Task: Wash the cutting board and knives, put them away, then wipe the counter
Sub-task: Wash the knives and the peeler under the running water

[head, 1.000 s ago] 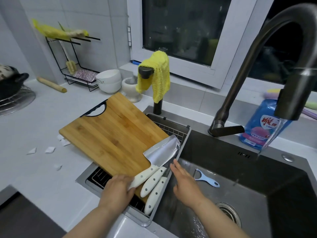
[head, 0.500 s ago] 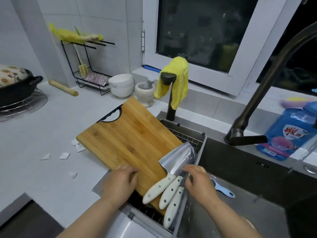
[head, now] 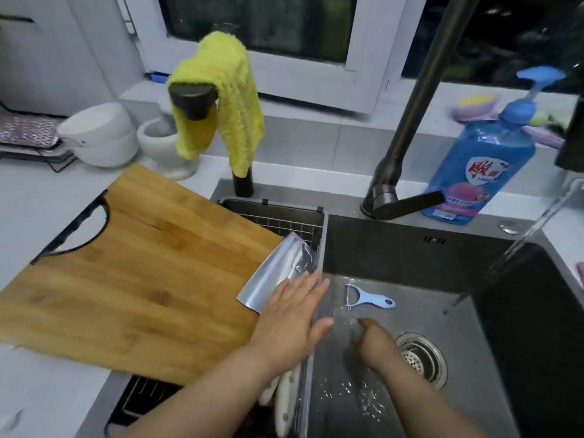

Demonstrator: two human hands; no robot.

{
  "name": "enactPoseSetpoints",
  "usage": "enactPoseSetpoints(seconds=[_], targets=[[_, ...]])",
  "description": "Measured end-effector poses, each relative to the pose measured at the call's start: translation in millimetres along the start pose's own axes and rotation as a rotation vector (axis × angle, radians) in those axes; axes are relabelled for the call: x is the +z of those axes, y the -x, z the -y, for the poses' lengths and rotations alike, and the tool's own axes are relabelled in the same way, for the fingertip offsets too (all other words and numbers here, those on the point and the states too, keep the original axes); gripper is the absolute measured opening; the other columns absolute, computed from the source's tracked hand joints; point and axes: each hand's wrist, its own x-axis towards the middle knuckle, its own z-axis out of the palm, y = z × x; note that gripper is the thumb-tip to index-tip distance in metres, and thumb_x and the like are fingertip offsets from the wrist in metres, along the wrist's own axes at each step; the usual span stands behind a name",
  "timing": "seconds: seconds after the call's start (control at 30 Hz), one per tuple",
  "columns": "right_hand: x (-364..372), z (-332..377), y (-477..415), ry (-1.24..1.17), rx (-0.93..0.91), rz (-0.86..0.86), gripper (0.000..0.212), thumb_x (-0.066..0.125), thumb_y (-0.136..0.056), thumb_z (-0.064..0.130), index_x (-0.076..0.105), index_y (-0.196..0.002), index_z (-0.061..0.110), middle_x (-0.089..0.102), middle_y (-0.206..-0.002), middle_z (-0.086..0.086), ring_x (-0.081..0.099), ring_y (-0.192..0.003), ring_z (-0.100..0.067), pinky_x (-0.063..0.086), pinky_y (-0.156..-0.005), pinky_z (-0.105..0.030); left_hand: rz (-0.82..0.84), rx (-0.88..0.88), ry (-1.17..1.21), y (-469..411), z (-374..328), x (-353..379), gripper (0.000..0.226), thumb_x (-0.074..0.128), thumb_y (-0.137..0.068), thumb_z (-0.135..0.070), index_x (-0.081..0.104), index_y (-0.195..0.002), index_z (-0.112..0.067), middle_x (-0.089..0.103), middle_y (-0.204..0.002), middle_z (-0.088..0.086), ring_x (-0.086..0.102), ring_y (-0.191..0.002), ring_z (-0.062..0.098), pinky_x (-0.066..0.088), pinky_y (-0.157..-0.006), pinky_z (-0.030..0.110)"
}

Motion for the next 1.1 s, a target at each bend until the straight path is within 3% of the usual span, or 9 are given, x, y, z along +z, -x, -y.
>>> enactPoseSetpoints(seconds=[0.07, 0.2, 0.37, 0.47, 0.57, 0.73, 0.9, 1.0, 1.1], targets=[[-1.8, 0.1, -13.9, -0.011, 0.03, 0.002, 0.04, 0.048, -0.09, 0.012, 0.05, -0.129, 0.01, 0.05, -0.137, -0.012, 0.046, -0.126, -0.026, 0.035, -0.102, -0.025, 0.025, 0.0, -0.078, -10.7, 3.0, 12.5, 0.088, -0.003, -0.067, -0.057, 0.012, -0.146, -0.022, -0.001, -0.153, -0.01, -0.001, -0.142, 0.005, -0.016, -0.109, 0.022], [-5.6, 2.7, -49.6, 0.04, 0.054, 0.035, 0.045, 0.03, -0.098, 0.007, 0.026, -0.143, 0.0, 0.027, -0.151, -0.017, 0.032, -0.137, -0.028, 0.027, -0.109, -0.03, 0.076, -0.006, -0.122, -14.8, 6.0, 25.9, 0.053, 0.033, -0.078, -0.038, 0.058, -0.12, -0.017, 0.055, -0.132, 0.0, 0.046, -0.124, 0.015, 0.012, -0.108, 0.03], [0.1, -4.3, -95.0, 0.168, 0.088, -0.025, 0.052, 0.026, -0.097, 0.004, 0.012, -0.147, 0.004, 0.006, -0.156, -0.011, 0.008, -0.144, -0.026, 0.009, -0.116, -0.032, -0.032, -0.001, -0.197, -14.8, 12.0, 38.4, 0.043, 0.026, -0.09, -0.032, 0.046, -0.125, -0.017, 0.054, -0.133, 0.002, 0.042, -0.126, 0.015, 0.02, -0.104, 0.035], [1.0, -8.1, -113.9, 0.258, 0.117, -0.059, 0.048, 0.026, -0.096, 0.004, 0.021, -0.143, 0.005, 0.021, -0.151, -0.014, 0.018, -0.14, -0.027, 0.017, -0.115, -0.035, -0.008, -0.031, -0.214, -16.2, 14.1, 41.1, 0.052, 0.002, -0.095, -0.034, 0.039, -0.127, -0.018, 0.05, -0.136, 0.0, 0.033, -0.127, 0.012, 0.014, -0.106, 0.035], [2.6, -10.0, -116.5, 0.36, 0.083, -0.107, 0.041, 0.026, -0.096, 0.004, 0.034, -0.136, 0.005, 0.039, -0.141, -0.014, 0.034, -0.132, -0.028, 0.026, -0.109, -0.033, -0.027, -0.02, -0.227, -16.0, 14.7, 41.9, 0.054, 0.0, -0.095, -0.035, 0.04, -0.128, -0.019, 0.049, -0.136, 0.001, 0.033, -0.127, 0.012, 0.014, -0.106, 0.035], [1.4, -12.5, -103.3, 0.425, 0.064, -0.127, 0.037, 0.029, -0.095, 0.005, 0.041, -0.131, 0.005, 0.045, -0.136, -0.013, 0.039, -0.127, -0.027, 0.031, -0.105, -0.032, -0.057, -0.015, -0.211, -16.1, 13.4, 40.7, 0.052, 0.001, -0.096, -0.034, 0.04, -0.127, -0.019, 0.051, -0.135, 0.0, 0.043, -0.127, 0.016, 0.02, -0.104, 0.037], [-3.3, -5.7, -72.3, 0.148, 0.079, -0.106, 0.032, 0.042, -0.091, 0.008, 0.048, -0.123, 0.006, 0.051, -0.128, -0.013, 0.05, -0.119, -0.028, 0.039, -0.096, -0.03, -0.133, 0.008, -0.243, -16.1, 12.2, 43.2, 0.042, 0.032, -0.084, -0.031, 0.042, -0.123, -0.019, 0.056, -0.131, 0.0, 0.046, -0.124, 0.015, 0.013, -0.106, 0.034], [-7.8, 0.8, -43.7, -0.13, 0.029, -0.109, 0.029, 0.05, -0.088, 0.01, 0.056, -0.115, 0.004, 0.059, -0.118, -0.015, 0.057, -0.108, -0.029, 0.042, -0.082, -0.026, -0.115, -0.001, -0.247, -17.1, 9.3, 40.1, 0.047, 0.035, -0.077, -0.032, 0.047, -0.12, -0.018, 0.06, -0.126, 0.001, 0.042, -0.121, 0.015, 0.007, -0.107, 0.031], [-18.3, 1.9, -14.4, -0.471, 0.034, -0.118, 0.017, 0.046, -0.087, -0.002, 0.061, -0.09, 0.006, 0.062, -0.082, -0.013, 0.058, -0.082, -0.024, 0.035, -0.055, -0.021, -0.09, -0.016, -0.274, -17.5, -1.2, 29.2, 0.049, 0.035, -0.072, -0.032, 0.068, -0.104, -0.016, 0.067, -0.115, 0.002, 0.061, -0.11, 0.02, 0.006, -0.107, 0.032]])
